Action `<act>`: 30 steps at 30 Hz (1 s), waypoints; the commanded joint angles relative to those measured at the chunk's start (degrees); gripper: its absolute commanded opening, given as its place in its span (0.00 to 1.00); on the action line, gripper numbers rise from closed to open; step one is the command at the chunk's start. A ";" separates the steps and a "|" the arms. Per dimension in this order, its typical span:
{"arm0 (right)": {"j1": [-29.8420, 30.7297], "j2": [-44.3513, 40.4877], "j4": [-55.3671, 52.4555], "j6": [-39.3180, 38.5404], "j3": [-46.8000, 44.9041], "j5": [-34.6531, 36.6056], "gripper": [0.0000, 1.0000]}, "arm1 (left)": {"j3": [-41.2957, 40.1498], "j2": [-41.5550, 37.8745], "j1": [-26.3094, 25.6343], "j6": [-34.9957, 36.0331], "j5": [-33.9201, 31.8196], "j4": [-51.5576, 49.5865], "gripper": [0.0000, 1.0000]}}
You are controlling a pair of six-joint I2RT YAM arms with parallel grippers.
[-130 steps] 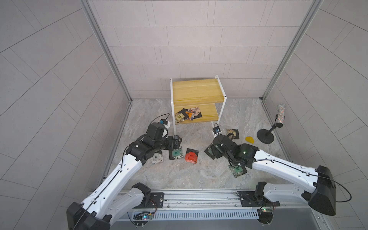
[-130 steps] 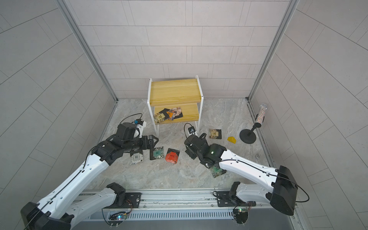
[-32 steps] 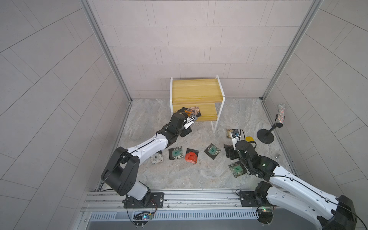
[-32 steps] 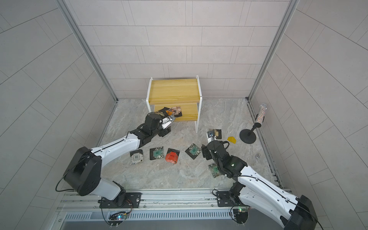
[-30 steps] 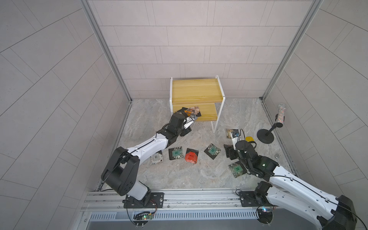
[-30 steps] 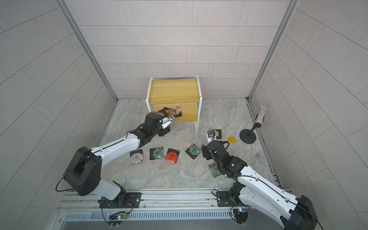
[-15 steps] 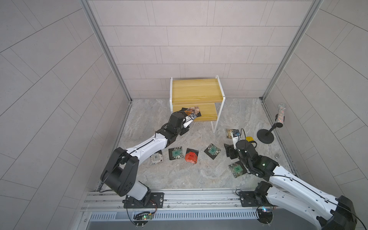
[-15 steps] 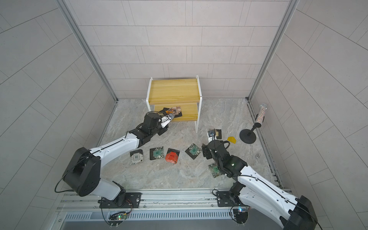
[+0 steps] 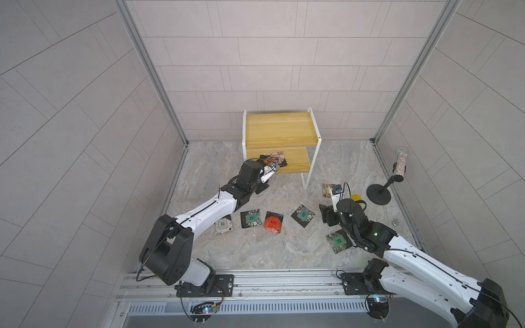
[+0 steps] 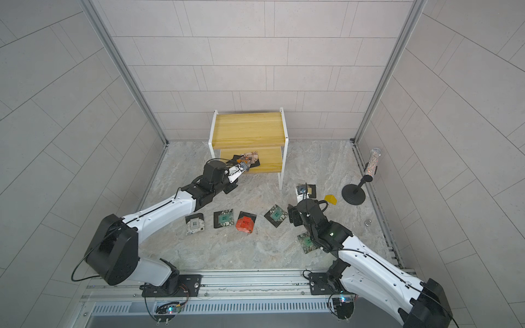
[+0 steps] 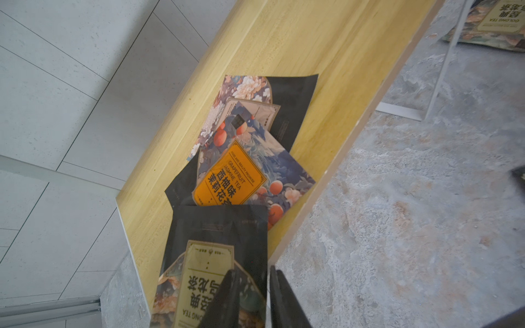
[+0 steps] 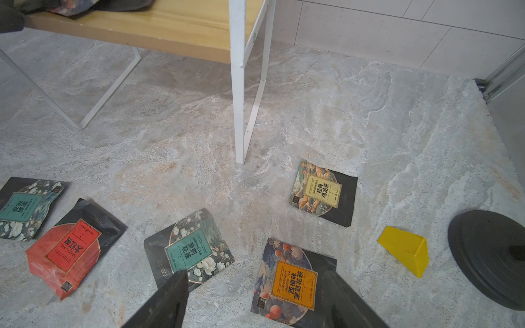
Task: Remove the tea bags from the shelf
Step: Pick up the tea bag from the shelf.
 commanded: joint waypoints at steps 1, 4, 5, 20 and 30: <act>-0.27 0.21 0.31 0.46 -0.80 -0.08 0.78 | 1.63 -2.00 0.11 -0.23 -0.12 -1.71 0.22; -0.27 0.43 0.42 0.66 -0.84 -0.21 0.78 | 2.04 -2.13 0.11 0.06 -0.61 -1.80 0.18; -0.26 0.36 0.42 0.66 -0.86 -0.25 0.78 | 2.12 -2.22 0.12 0.17 -0.66 -1.88 0.16; -0.34 0.54 0.85 0.73 -0.95 -0.52 0.78 | 2.00 -6.50 -0.26 0.29 -1.06 -0.71 0.00; -0.36 0.96 1.03 0.68 -0.86 -1.01 0.78 | 1.62 -11.16 -3.41 1.57 -4.26 -1.38 0.00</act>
